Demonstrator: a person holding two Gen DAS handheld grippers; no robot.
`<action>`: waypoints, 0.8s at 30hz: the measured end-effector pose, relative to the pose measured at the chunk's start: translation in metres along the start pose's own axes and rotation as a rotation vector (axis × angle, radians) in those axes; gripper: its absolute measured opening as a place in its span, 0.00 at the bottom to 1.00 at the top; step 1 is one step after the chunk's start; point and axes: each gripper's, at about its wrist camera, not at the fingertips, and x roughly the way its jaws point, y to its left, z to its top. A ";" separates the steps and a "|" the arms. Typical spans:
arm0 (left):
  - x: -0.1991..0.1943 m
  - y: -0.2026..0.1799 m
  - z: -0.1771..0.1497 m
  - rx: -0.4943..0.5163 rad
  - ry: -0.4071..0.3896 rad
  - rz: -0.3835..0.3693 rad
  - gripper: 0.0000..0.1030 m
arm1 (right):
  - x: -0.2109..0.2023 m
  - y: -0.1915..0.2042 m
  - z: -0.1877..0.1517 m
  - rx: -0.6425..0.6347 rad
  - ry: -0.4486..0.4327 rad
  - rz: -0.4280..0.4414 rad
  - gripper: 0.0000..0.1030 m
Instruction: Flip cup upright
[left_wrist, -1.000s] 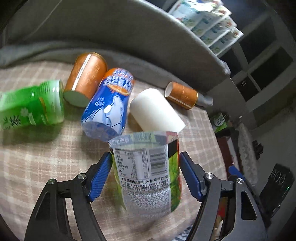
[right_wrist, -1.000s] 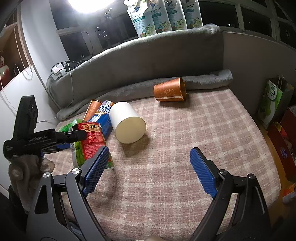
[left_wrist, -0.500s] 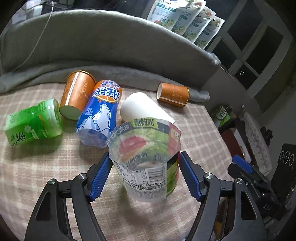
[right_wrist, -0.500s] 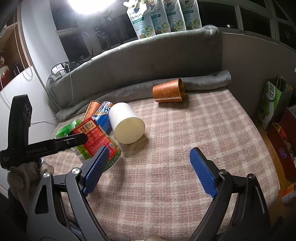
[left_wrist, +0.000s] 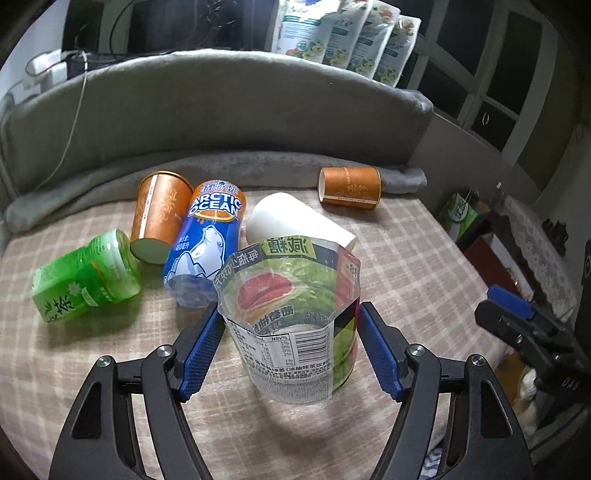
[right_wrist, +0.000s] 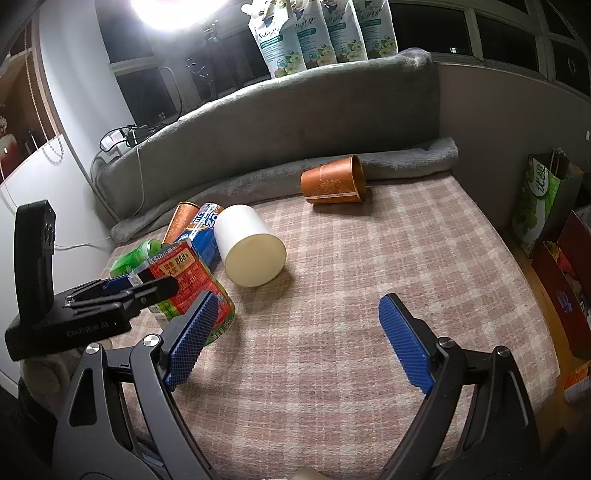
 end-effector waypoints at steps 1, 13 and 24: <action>0.000 -0.001 -0.001 0.009 -0.002 0.005 0.71 | -0.001 0.000 0.000 0.000 0.000 0.000 0.88; -0.004 -0.016 -0.010 0.100 0.004 0.008 0.71 | -0.005 0.004 0.001 -0.001 -0.005 0.004 0.88; -0.008 -0.018 -0.016 0.073 0.044 -0.054 0.77 | -0.010 0.007 0.005 0.003 -0.025 0.007 0.88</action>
